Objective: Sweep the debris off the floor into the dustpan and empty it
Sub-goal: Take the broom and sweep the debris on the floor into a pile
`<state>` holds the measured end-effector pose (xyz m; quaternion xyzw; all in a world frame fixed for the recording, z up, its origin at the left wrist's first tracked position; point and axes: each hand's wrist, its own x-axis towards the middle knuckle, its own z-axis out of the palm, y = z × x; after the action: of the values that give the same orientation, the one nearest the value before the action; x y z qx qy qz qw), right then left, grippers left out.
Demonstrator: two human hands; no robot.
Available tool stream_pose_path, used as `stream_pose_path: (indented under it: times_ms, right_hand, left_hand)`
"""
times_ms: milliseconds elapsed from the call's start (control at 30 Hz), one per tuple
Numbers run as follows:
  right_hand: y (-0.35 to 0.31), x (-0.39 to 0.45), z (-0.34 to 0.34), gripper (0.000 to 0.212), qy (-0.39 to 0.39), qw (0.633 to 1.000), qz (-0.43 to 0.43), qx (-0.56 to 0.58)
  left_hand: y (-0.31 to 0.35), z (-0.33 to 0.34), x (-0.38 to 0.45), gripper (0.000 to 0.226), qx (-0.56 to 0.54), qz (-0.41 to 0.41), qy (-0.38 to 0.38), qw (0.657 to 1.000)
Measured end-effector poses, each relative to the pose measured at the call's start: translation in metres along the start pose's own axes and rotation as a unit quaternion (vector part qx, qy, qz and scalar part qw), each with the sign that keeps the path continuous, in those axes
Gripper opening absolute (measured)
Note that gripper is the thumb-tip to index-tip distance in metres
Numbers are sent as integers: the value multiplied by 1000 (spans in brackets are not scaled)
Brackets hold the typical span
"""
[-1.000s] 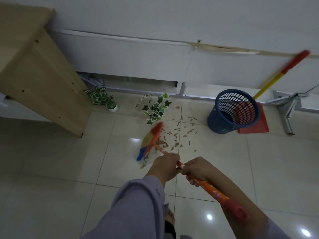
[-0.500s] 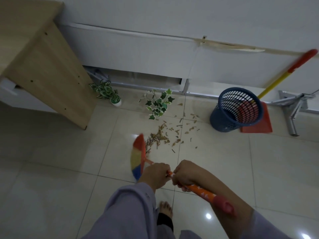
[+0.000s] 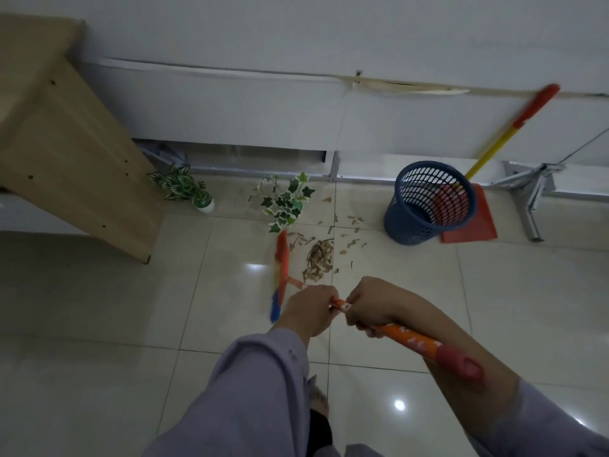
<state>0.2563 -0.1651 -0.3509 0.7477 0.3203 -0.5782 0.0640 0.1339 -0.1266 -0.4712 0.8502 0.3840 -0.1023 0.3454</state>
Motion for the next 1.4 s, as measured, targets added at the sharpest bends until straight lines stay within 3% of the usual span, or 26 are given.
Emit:
stream_pose_path:
  times_ms: [167,367,467,700,800,900,1000,1233,1400]
  right_hand:
    - [-14,23,20,31,-53,997,3,52]
    - [5,32,12,31,-21,992,41,115]
    - [8,24,9,18,-11,988,73,132]
    - [-8,13,7,32,-16,990,39,135]
    - [-26,24,15,30,-28,988,16,150]
    - [-39,47,25,12,-35,984,2,175]
    - [-37,66,29,13,-23,975,9,220]
    - [13,65,11,23,-7,967,55,250]
    - [44,30,-15,29,13,979,27,203]
  left_hand:
    - [-39,3,-3,18,35,-33,-47,998]
    - [-28,9,19,17,16,7,-93,996]
    - [-13,15,23,18,-6,18,-106,994]
    - [-31,-15,12,22,34,81,-25,996]
    - [-53,-26,11,19,48,58,-26,997]
    - [-69,-31,18,22,74,16,-49,996]
    - [-75,-25,28,28,81,-4,-69,994]
    - [-30,5,51,30,68,17,-116,991]
    - [12,15,50,23,66,65,-59,994]
